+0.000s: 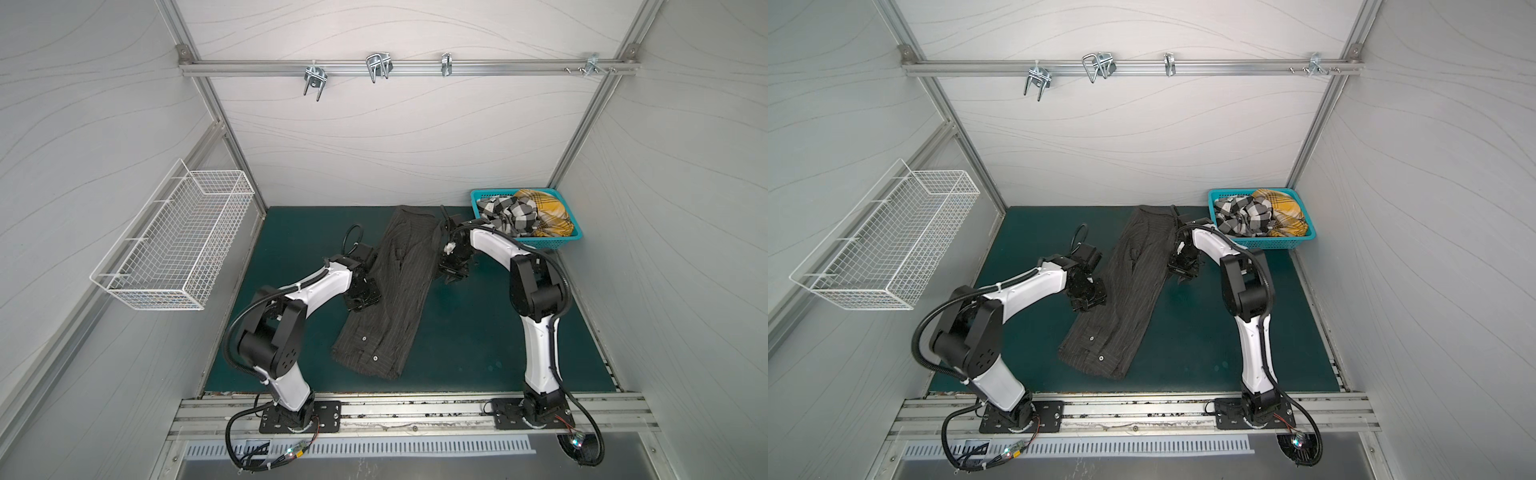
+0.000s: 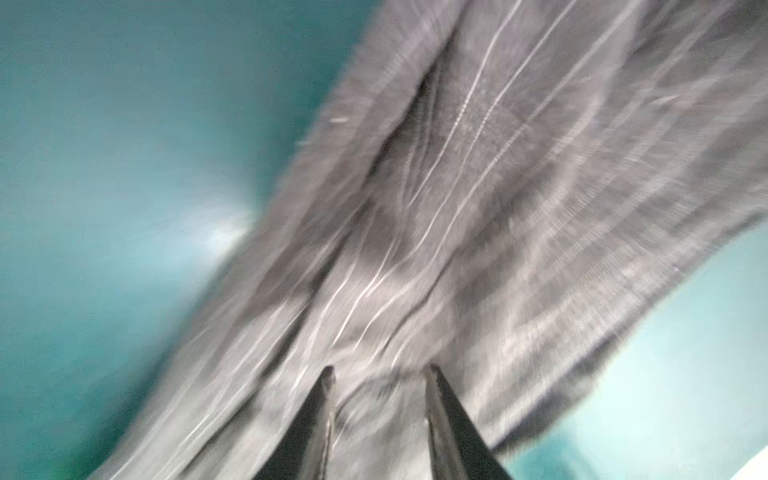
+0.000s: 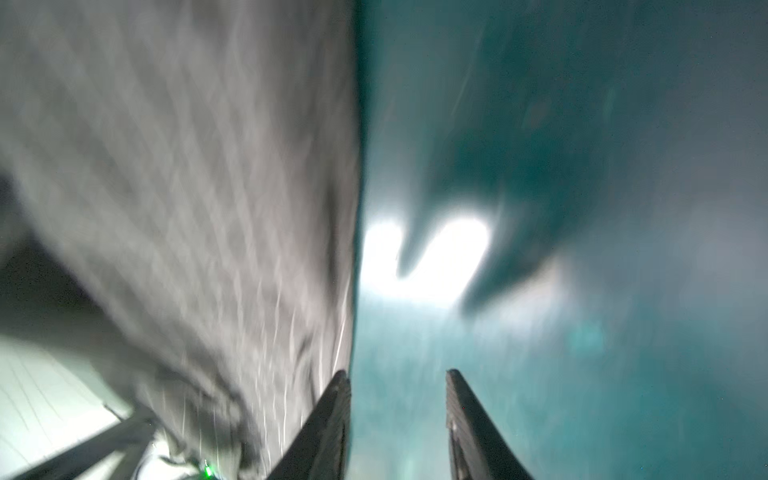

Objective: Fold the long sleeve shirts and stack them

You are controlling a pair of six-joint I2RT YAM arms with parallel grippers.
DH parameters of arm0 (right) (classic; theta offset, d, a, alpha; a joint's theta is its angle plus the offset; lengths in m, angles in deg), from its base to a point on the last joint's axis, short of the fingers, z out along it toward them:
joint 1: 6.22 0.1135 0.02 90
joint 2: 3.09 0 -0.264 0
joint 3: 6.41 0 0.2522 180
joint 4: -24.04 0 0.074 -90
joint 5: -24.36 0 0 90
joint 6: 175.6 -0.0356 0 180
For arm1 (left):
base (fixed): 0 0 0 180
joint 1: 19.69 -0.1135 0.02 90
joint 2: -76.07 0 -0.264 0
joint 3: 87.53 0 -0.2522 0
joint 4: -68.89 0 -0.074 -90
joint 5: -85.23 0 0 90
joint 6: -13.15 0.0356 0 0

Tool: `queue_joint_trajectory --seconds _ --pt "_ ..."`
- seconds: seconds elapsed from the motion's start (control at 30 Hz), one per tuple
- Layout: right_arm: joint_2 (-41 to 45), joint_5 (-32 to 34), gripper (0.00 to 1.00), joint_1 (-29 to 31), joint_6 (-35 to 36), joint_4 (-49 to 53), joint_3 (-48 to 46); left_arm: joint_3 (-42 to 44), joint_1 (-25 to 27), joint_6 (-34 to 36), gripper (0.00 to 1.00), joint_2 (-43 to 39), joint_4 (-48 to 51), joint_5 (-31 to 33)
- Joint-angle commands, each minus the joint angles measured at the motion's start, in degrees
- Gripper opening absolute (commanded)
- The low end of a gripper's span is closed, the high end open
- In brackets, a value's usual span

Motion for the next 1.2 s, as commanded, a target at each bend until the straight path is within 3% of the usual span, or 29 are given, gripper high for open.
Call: queue_joint_trajectory --seconds 0.0,0.17,0.27,0.37,0.7,0.83,0.93,0.97,1.1,1.17 --pt "6.5 -0.3 0.40 5.3 1.5 2.1 -0.7 2.5 -0.5 1.1 0.35 -5.7 8.1 -0.4" --pt "4.8 -4.4 0.50 10.4 0.1 -0.7 3.4 12.9 -4.5 -0.2 0.37 -11.4 5.3 -5.5" --pt "0.5 -9.0 0.55 10.3 -1.2 -4.4 7.2 16.6 -7.3 -1.6 0.38 -11.6 1.2 -10.5" --pt "-3.6 -13.4 0.54 9.2 -3.7 -9.4 9.7 16.5 -7.4 -1.4 0.39 -10.5 0.7 -10.6" --pt "-13.9 -15.3 0.53 8.2 -4.5 -8.1 20.9 17.9 -7.5 -1.3 0.41 -5.6 -1.8 -11.7" --pt "-15.9 -14.8 0.48 8.0 -4.7 -7.5 22.8 18.0 -7.5 -1.5 0.35 -4.6 -2.7 -11.5" --pt "-16.5 -14.3 0.43 7.8 -4.8 -7.6 23.0 17.8 -7.5 -1.4 0.22 -4.8 -2.4 -11.2" --pt "-16.5 -14.0 0.39 7.7 -4.9 -7.6 22.9 17.6 -7.5 -1.3 0.15 -5.1 -2.1 -11.1" --pt "-16.8 -12.7 0.25 7.2 -4.5 -7.8 23.1 16.9 -7.5 -0.3 0.01 -6.9 -0.1 -9.6" --pt "-17.0 -12.4 0.16 6.8 -4.3 -7.0 23.8 16.5 -7.5 0.8 0.00 -7.5 1.2 -8.8"
